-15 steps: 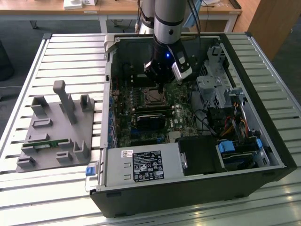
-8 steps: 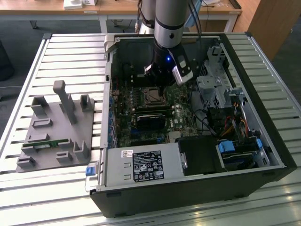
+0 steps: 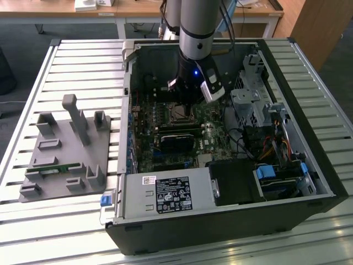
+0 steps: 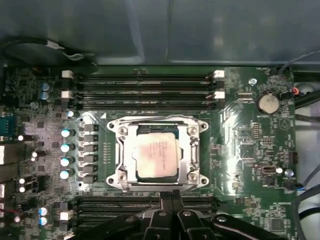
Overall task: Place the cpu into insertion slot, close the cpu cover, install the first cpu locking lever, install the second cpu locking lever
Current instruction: 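Install the second cpu locking lever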
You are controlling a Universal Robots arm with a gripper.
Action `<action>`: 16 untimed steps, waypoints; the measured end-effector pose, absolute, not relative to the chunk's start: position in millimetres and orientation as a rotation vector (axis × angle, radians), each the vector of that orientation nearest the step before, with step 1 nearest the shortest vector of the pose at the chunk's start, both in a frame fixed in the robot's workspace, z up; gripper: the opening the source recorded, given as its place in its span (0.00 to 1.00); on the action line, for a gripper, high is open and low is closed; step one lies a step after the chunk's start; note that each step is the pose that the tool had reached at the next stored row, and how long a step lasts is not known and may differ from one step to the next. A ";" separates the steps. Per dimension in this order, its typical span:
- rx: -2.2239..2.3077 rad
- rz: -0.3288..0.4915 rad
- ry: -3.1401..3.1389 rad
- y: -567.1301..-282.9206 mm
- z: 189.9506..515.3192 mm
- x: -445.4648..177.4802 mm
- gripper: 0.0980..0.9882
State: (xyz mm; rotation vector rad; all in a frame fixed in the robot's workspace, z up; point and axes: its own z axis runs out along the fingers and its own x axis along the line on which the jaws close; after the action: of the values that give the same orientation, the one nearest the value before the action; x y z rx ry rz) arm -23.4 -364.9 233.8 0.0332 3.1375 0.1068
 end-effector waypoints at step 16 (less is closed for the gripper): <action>0.034 0.108 3.137 -370.8 232.7 -45.9 0.01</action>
State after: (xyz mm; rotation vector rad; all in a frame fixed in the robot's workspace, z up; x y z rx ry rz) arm -45.9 -370.8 232.7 0.0343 3.1374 0.1078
